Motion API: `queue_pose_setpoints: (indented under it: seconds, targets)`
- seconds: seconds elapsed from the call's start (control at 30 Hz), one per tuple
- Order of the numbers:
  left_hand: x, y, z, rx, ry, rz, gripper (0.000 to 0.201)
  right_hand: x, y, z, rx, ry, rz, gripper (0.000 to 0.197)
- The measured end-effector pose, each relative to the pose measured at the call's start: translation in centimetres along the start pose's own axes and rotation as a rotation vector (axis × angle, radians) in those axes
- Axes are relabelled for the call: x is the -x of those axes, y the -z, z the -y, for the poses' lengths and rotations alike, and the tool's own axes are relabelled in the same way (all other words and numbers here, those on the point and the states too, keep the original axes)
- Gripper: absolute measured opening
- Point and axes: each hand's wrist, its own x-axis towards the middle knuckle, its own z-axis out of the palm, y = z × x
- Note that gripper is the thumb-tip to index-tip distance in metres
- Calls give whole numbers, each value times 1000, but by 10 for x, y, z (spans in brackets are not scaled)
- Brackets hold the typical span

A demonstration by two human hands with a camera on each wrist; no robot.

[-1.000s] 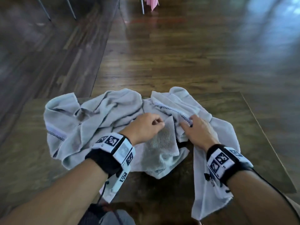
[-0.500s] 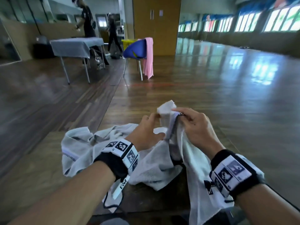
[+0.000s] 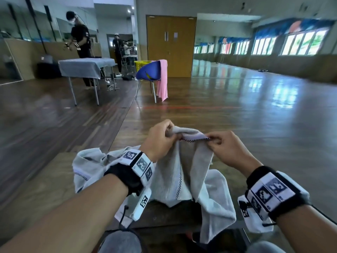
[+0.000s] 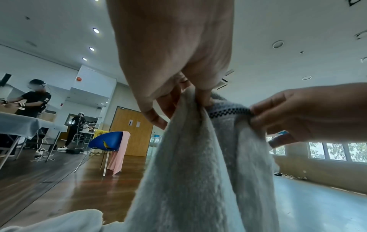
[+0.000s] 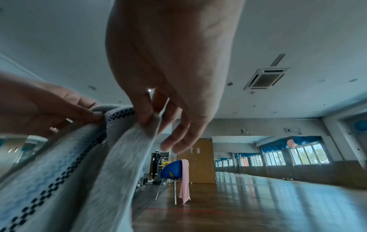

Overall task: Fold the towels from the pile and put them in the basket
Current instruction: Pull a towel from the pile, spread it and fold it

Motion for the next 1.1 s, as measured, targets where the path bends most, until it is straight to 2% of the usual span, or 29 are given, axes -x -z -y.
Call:
queue_pose_setpoints:
  seconds: [0.07, 0.13, 0.17, 0.27, 0.37, 0.43, 0.53, 0.6, 0.67, 0.73, 0.8, 0.87, 0.97, 1.03, 1.1]
  targets:
    - [0, 1, -9, 5, -36, 30, 11, 5, -1, 5, 21, 8, 38, 43]
    - [2, 0, -21, 44, -78, 163, 12, 10, -3, 16, 15, 80, 68, 65]
    - [4, -2, -28, 70, -104, 241, 18, 11, -5, 21, 27, 119, 88, 68]
    - [10, -9, -36, -41, -206, 347, 36, 8, -5, 32, 95, 159, 145, 48]
    - [18, -8, -32, -151, -160, 320, 22, 8, 8, 39, 189, 91, 217, 17]
    - [24, -4, -25, -129, -118, 314, 14, 11, 17, 44, 304, 102, 221, 22]
    - [37, 5, -12, -206, -80, 353, 11, 16, 33, 56, 337, 111, 55, 11]
    - [45, 15, -2, -235, -4, 354, 29, 15, 48, 60, 291, 99, -91, 17]
    - [48, 29, 4, -250, 70, 261, 34, 16, 62, 57, 313, 100, -197, 17]
    - [48, 42, 4, -251, 64, 118, 28, 23, 69, 49, 378, 94, -228, 19]
    - [50, 44, 1, -200, 15, 35, 21, 33, 66, 35, 412, 37, -168, 20]
    - [57, 38, 0, -191, -26, 22, 18, 46, 57, 12, 411, -47, -56, 16]
    - [74, 15, 9, -95, 87, 157, 16, 75, 40, -26, 429, -194, 132, 37]
    - [87, -2, 18, -77, 167, 261, 18, 97, 27, -49, 427, -303, 233, 39]
    - [96, -19, 27, -87, 203, 348, 34, 115, 16, -70, 454, -408, 286, 38]
